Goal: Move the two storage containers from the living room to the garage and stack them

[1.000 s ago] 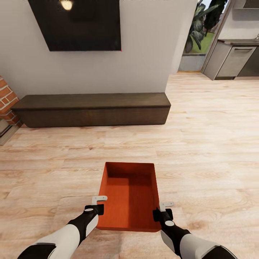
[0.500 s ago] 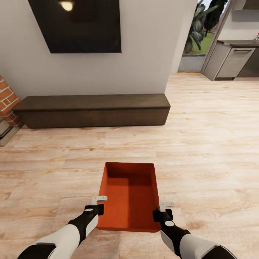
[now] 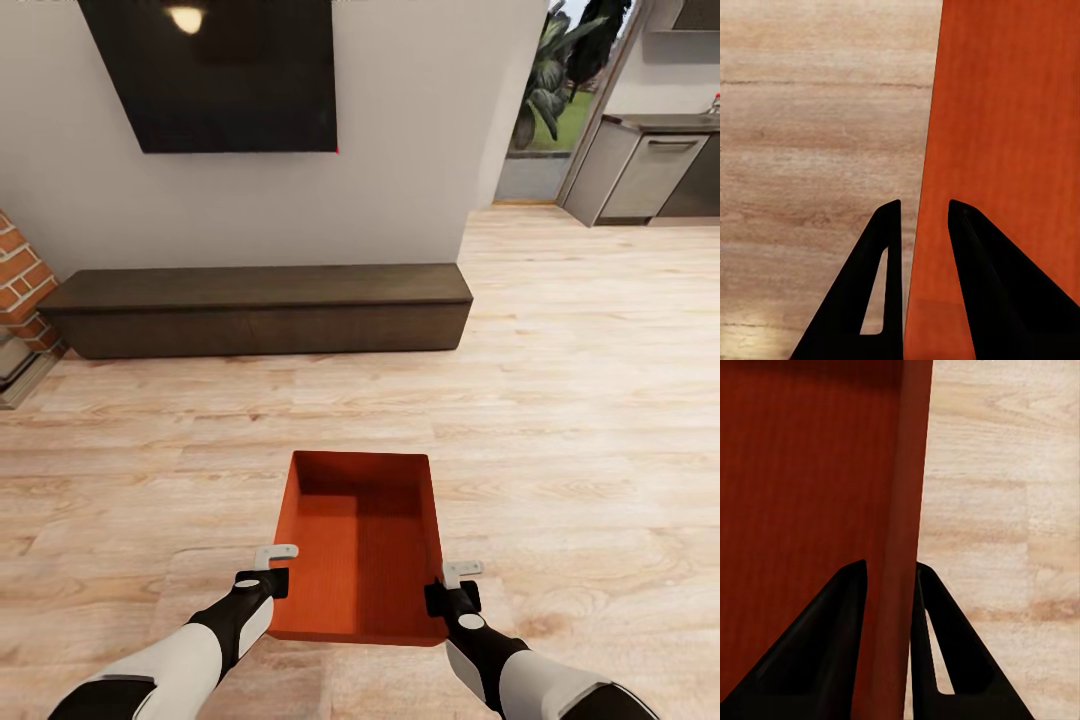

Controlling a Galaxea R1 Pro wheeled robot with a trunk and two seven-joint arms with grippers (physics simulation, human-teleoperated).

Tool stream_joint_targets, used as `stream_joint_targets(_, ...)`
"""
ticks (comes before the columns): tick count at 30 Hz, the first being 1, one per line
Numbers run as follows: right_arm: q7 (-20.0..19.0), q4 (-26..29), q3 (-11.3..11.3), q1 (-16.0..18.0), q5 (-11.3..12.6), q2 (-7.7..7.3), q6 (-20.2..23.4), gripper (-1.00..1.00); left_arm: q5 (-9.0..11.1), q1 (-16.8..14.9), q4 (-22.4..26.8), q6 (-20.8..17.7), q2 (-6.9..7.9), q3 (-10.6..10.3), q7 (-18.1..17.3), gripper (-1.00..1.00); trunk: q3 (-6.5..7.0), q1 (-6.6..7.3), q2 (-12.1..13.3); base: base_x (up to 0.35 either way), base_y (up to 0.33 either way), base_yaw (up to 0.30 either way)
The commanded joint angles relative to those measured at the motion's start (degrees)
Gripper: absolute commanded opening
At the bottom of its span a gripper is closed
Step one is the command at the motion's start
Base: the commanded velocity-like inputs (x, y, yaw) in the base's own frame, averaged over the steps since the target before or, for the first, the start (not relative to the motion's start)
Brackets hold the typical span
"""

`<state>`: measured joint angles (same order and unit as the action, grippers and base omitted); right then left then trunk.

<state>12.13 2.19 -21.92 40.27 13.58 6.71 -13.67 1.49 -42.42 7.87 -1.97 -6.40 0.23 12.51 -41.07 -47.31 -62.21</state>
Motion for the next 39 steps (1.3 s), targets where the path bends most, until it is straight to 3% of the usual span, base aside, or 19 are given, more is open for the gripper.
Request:
stream_joint_targets(1, -0.1, 0.3, 4.0, 0.1, 0.2, 0.15, 0.0, -1.00, -1.0, 0.1, 0.2, -0.2, -0.02, -1.0, 0.8, -1.00, 0.15, 0.22, 0.4, 0.000, 0.000, 0.000)
stream_joint_targets(39, 0.0, 0.2, 4.1, 0.1, 0.2, 0.16, -0.2, -1.00, -1.0, 0.1, 0.2, -0.2, -0.10, -1.0, 0.8, -1.00, 6.97, 8.57, 15.6, 0.000, 0.000, 0.000)
